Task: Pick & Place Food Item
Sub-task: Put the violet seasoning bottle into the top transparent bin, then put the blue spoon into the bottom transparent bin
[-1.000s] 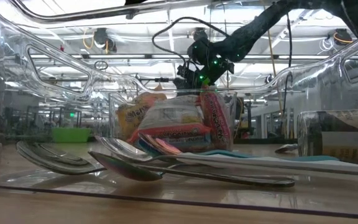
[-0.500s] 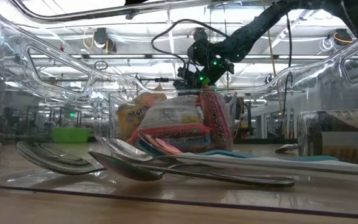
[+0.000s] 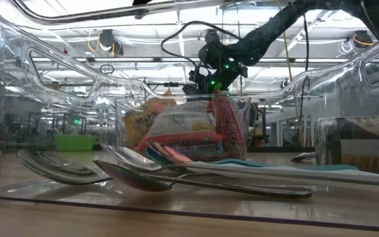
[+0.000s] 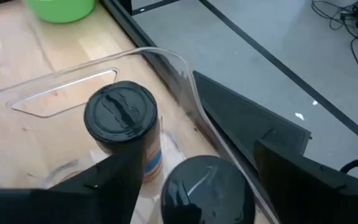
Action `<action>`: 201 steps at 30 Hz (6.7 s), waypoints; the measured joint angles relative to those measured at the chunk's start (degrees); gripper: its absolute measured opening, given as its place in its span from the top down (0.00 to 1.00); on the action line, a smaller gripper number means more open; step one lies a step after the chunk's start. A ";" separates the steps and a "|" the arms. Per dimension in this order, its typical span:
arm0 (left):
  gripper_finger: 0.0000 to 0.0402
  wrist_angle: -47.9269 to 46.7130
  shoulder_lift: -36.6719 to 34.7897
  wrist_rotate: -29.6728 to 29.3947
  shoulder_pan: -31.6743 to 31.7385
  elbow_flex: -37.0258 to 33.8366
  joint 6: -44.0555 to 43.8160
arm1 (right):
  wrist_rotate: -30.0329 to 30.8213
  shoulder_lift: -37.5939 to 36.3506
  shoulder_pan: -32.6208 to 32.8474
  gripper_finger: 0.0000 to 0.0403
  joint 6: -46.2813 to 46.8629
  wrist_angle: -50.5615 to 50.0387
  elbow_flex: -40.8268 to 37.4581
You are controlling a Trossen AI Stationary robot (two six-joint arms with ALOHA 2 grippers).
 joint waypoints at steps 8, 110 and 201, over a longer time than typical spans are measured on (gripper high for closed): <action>0.26 0.02 0.00 -0.51 -0.34 0.00 0.34 | -0.04 -3.77 0.44 0.32 -0.09 2.62 -0.01; 0.26 7.48 -22.64 -24.75 -19.38 -34.40 -4.31 | 3.45 -27.45 43.28 0.44 68.47 -29.44 -41.64; 0.98 -5.45 19.91 -10.44 -24.41 -0.37 -12.58 | 15.16 -38.92 41.44 0.91 14.54 -14.21 -21.66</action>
